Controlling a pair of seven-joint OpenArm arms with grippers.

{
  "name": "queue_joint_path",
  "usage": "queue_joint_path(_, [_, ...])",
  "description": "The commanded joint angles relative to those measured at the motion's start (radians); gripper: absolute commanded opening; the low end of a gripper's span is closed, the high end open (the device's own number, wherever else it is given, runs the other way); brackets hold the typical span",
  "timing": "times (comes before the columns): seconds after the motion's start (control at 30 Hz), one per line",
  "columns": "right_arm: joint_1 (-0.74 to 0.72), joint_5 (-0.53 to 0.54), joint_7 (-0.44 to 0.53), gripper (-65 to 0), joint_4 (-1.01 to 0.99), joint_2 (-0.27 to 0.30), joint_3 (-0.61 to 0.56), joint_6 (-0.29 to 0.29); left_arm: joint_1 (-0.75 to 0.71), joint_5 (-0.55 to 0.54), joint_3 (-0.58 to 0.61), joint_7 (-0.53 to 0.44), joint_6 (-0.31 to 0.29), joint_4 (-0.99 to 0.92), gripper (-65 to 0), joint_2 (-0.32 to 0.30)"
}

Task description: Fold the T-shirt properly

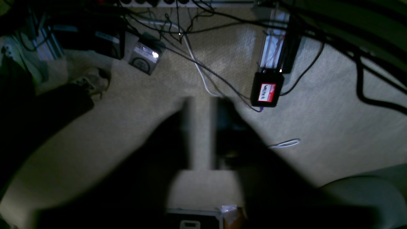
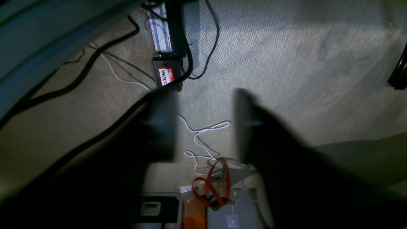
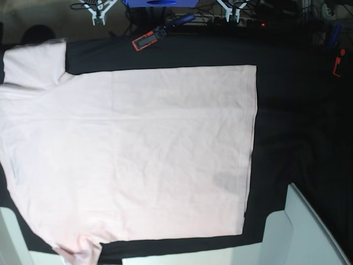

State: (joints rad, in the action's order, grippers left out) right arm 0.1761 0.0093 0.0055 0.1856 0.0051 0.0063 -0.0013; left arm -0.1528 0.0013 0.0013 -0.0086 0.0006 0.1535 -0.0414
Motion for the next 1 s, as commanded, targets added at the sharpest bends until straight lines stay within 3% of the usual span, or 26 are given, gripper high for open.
queue_joint_path(0.0, [0.02,0.002,-0.005,-61.7,0.004,0.002,0.004,-0.004,-0.009,0.001,-0.001,0.002,0.005,0.001,-65.0,-0.002])
queue_joint_path(0.07, [0.024,0.002,-0.005,-65.0,0.001,0.002,0.004,-0.004,-0.009,0.001,-0.001,0.002,0.005,0.001,-62.5,-0.002])
queue_joint_path(0.13, [0.024,0.002,-0.009,-58.5,-0.002,0.002,0.004,-0.004,-0.009,0.001,-0.001,0.002,0.005,0.001,-57.8,-0.002])
queue_joint_path(0.3, [0.023,0.002,-0.012,-34.0,-0.004,0.002,0.004,-0.006,-0.009,0.001,0.001,0.002,0.005,0.001,-36.3,-0.002])
queue_joint_path(0.4, [0.024,0.002,-0.012,-25.0,-0.004,0.002,0.004,-0.006,-0.009,0.003,0.01,0.002,0.005,0.001,-35.4,-0.002])
queue_joint_path(0.47, [0.024,0.004,-0.011,-23.2,-0.004,0.002,0.004,-0.006,-0.009,0.001,0.003,0.002,0.005,0.001,-35.9,-0.002])
queue_joint_path(0.53, [0.03,0.024,-0.006,-28.1,-0.002,0.002,0.004,-0.006,-0.009,0.001,-0.001,0.002,0.005,0.001,-42.2,-0.002])
queue_joint_path(0.57, [0.04,0.051,-0.006,-34.8,0.004,0.002,0.004,-0.006,-0.009,-0.001,-0.001,0.002,0.005,0.001,-48.4,-0.002])
queue_joint_path(0.63, [0.041,0.093,-0.006,-55.1,0.004,0.006,-0.002,-0.006,-0.009,-0.001,-0.002,0.002,0.005,0.001,-65.0,-0.002])
queue_joint_path(0.67, [0.041,0.097,-0.006,-64.7,0.004,0.006,-0.001,-0.006,-0.009,-0.001,-0.002,0.002,0.005,0.001,-65.0,-0.002])
queue_joint_path(0.77, [0.043,0.102,-0.006,-61.8,0.004,0.008,0.001,-0.006,-0.015,-0.001,-0.002,0.002,0.005,0.001,-65.0,0.001])
queue_joint_path(0.97, [0.053,0.099,-0.006,-65.0,-0.001,0.008,-0.007,-0.004,-0.113,-0.001,-0.002,0.002,0.005,0.159,-65.0,-0.002])
